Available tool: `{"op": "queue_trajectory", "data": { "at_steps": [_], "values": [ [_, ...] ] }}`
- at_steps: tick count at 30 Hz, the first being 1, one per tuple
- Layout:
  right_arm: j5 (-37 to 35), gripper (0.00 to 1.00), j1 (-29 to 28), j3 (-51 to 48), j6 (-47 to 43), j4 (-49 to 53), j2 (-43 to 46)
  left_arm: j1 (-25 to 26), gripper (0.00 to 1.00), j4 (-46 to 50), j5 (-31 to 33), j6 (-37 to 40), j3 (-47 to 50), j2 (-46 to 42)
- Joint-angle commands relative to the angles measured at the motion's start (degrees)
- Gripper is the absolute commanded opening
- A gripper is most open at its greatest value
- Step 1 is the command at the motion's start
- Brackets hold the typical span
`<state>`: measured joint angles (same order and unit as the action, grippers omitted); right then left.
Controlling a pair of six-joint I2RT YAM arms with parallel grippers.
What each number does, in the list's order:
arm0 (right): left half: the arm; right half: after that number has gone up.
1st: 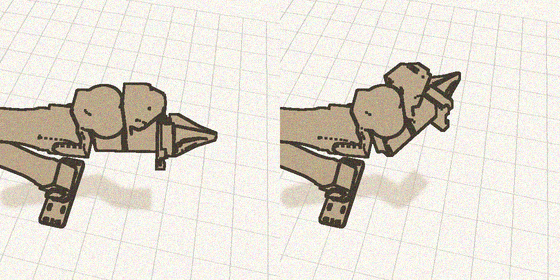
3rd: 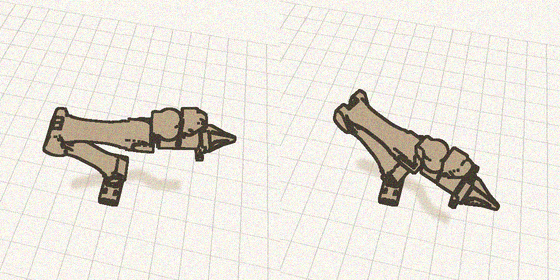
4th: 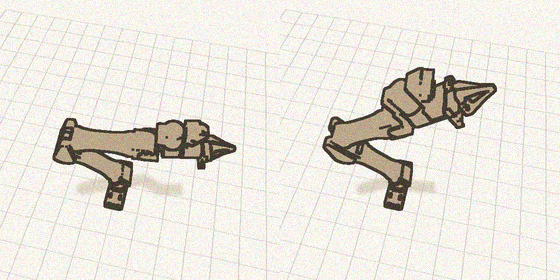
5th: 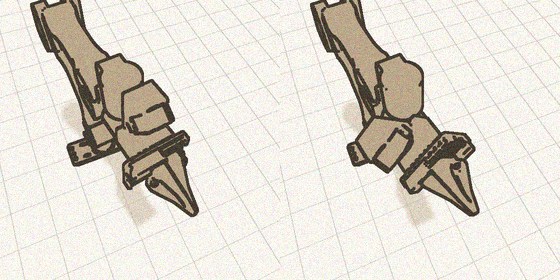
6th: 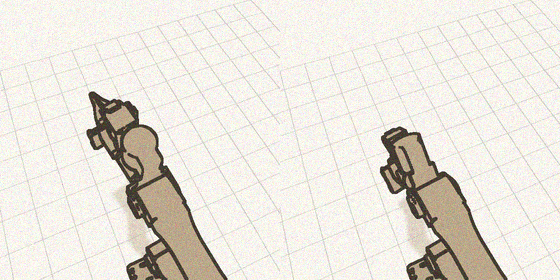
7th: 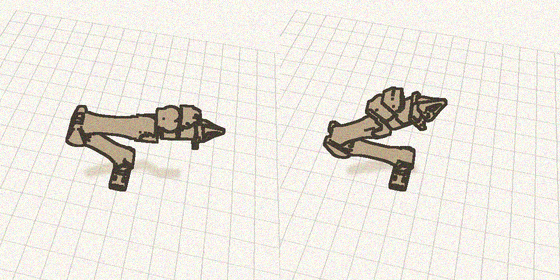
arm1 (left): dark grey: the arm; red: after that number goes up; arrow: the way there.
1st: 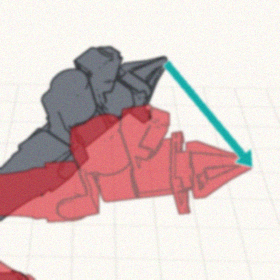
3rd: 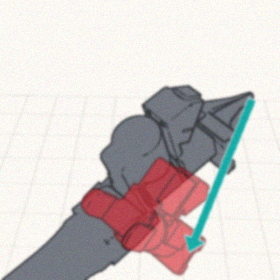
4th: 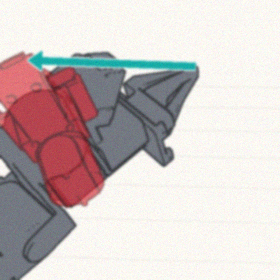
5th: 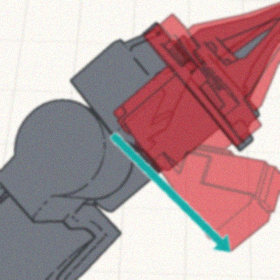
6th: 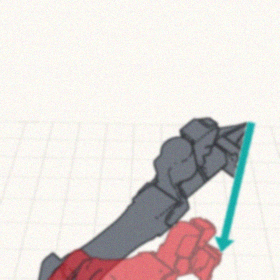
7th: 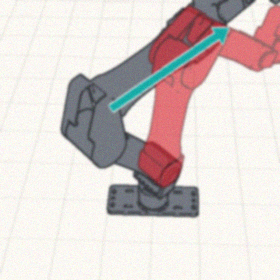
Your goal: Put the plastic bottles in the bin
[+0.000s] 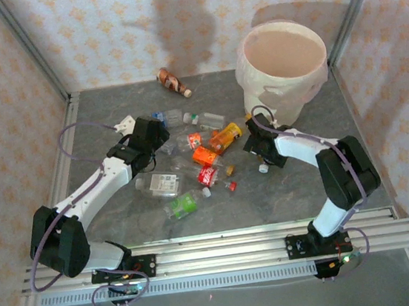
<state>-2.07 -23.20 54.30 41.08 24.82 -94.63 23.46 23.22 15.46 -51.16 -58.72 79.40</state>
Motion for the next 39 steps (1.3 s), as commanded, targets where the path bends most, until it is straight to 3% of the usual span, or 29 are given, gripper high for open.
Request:
{"op": "queue_trajectory", "data": {
  "at_steps": [1, 8, 18, 25, 39],
  "values": [
    [-1.28, 0.97, 0.42, -0.78, -4.91, -1.98, -1.72, -0.7, 1.0, 1.39, 1.87, -0.18, -2.36, -0.27],
    [-4.53, 0.91, 0.7, -2.89, -10.89, -5.53, -2.46, -0.67, 1.0, 0.77, 1.46, -0.58, -1.5, -0.2],
    [-5.34, 0.69, 0.79, -9.51, -12.71, -12.34, 5.61, -0.67, 1.0, -0.41, 0.26, -0.04, -0.35, -0.99],
    [2.74, 0.58, 0.76, -10.14, -20.58, -9.36, 11.67, -0.76, 1.0, -1.22, -0.87, -0.95, -0.17, -0.17],
    [18.17, 0.54, -0.03, -4.53, -25.69, -10.51, 15.61, -0.72, 1.0, -4.98, -3.73, -1.36, 0.62, 0.37]
  ]
}}
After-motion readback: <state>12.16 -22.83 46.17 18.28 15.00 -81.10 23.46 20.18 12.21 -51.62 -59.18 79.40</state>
